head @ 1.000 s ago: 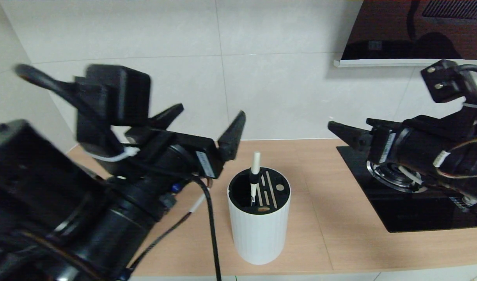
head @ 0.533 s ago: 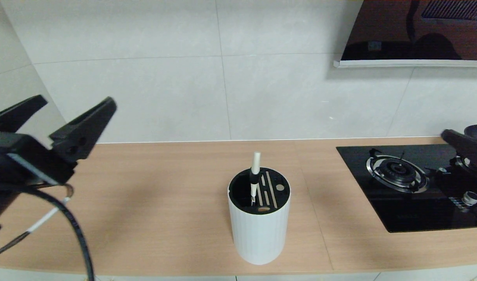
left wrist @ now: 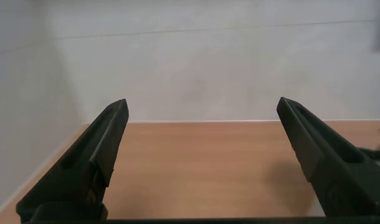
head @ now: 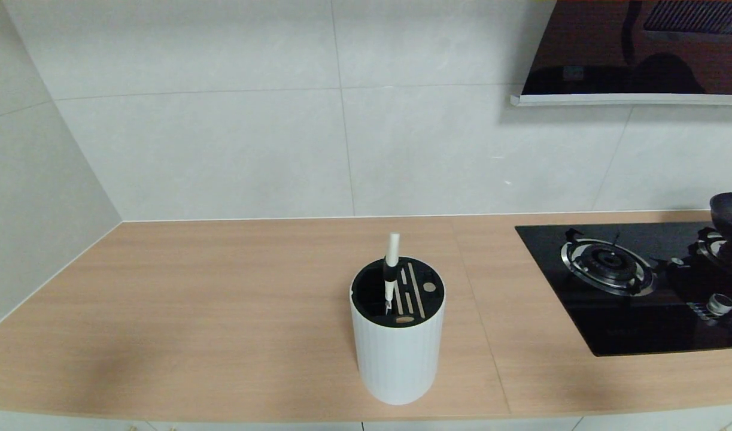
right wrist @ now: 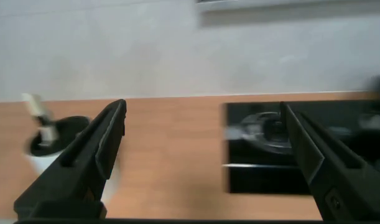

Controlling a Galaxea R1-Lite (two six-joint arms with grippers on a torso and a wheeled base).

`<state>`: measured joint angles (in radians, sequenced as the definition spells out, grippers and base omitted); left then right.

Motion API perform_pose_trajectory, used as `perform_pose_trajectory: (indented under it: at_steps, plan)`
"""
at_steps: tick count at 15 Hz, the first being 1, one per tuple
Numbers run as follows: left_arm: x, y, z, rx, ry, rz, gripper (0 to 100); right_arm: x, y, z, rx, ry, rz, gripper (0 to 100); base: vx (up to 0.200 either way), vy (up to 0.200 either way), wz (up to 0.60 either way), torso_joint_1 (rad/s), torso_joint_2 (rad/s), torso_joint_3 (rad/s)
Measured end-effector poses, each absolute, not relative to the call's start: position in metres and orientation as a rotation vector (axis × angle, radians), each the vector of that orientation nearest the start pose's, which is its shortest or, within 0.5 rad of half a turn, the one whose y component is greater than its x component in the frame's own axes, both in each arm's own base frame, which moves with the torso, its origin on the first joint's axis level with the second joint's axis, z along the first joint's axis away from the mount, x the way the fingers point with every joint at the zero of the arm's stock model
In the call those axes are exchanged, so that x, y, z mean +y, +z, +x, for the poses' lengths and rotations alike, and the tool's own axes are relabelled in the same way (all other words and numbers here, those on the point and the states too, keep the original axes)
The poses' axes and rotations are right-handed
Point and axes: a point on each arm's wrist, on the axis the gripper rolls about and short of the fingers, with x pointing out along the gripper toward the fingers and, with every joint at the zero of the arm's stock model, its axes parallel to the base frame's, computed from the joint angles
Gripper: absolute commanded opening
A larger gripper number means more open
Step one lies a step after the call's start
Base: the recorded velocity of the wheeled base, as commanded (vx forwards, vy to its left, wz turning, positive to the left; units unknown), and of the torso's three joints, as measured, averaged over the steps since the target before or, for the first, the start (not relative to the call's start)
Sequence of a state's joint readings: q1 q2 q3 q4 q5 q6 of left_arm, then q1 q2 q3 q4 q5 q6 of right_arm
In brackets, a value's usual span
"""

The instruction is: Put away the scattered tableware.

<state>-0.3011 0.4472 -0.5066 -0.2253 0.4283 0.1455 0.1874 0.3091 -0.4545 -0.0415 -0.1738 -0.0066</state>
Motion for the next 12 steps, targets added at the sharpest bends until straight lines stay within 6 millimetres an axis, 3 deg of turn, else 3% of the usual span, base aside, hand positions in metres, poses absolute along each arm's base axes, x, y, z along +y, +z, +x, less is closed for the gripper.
perform_pose_trajectory:
  at_steps: [3,6,8,12]
  plan:
    - [0.016,0.226,-0.045,-0.29,0.223,0.066,100,-0.008,0.195,-0.052,-0.242,-0.099,-0.037,100,0.0,0.0,0.0,0.0,0.0,0.0]
    - [0.009,0.202,-0.075,-0.31,0.278,0.095,100,-0.005,0.178,-0.068,-0.261,-0.171,-0.047,100,0.0,0.0,0.0,0.0,0.0,0.0]
    - [0.007,0.184,-0.075,-0.293,0.292,0.086,100,-0.004,0.166,-0.067,-0.253,-0.181,-0.036,100,0.0,0.0,0.0,0.0,0.0,0.0]
    - [0.006,0.128,-0.044,-0.166,0.26,0.073,100,-0.003,0.124,-0.038,-0.233,-0.107,-0.037,100,0.0,0.0,0.0,0.0,0.0,0.0]
